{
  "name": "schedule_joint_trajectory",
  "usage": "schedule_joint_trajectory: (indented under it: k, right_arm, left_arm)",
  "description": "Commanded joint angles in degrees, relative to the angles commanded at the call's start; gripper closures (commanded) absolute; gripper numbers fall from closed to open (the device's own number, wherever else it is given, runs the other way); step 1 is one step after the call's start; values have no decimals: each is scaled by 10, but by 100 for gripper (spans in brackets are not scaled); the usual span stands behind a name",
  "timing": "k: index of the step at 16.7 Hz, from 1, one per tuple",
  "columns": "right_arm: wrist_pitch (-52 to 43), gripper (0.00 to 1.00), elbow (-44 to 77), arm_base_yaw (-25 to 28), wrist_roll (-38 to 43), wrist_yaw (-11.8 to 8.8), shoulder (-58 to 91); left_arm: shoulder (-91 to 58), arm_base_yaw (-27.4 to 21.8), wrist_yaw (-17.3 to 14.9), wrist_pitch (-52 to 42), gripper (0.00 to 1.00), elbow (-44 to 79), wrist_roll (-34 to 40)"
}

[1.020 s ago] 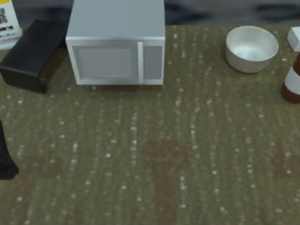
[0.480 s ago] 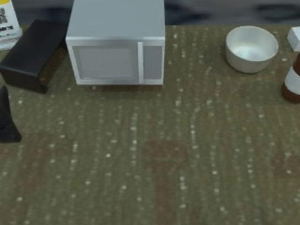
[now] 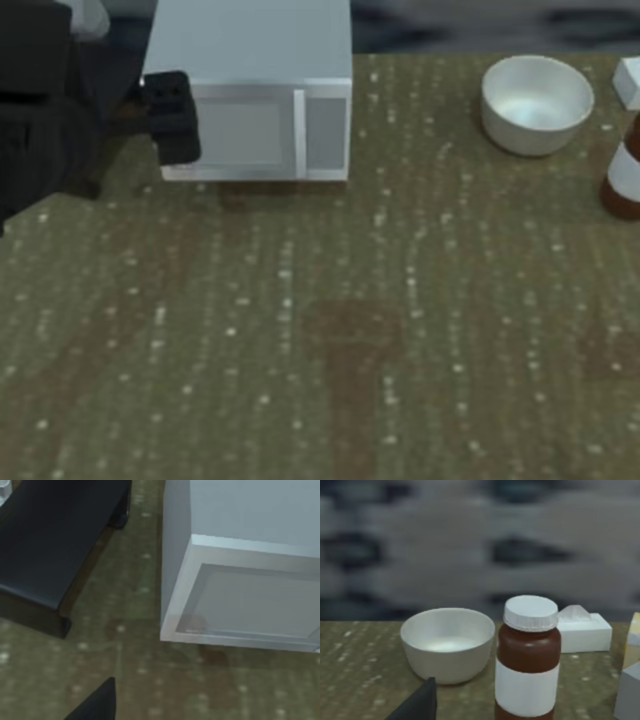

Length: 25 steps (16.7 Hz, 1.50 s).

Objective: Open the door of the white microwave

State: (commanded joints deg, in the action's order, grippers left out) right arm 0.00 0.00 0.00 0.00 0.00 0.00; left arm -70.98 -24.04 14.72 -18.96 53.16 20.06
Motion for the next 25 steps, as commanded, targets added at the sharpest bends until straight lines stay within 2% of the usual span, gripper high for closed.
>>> schedule_joint_trajectory:
  k: [5, 11, 17, 25]
  right_arm:
    - [0, 0, 0, 0, 0, 0, 0]
    - [0, 0, 0, 0, 0, 0, 0]
    - [0, 0, 0, 0, 0, 0, 0]
    - [0, 0, 0, 0, 0, 0, 0]
  left_arm:
    - [-248, -83, 51, -65, 0, 183, 69]
    - [-393, -137, 83, -100, 0, 310, 117]
    - [-398, -136, 83, -98, 0, 314, 117]
    - [-524, -99, 59, -5, 0, 359, 82]
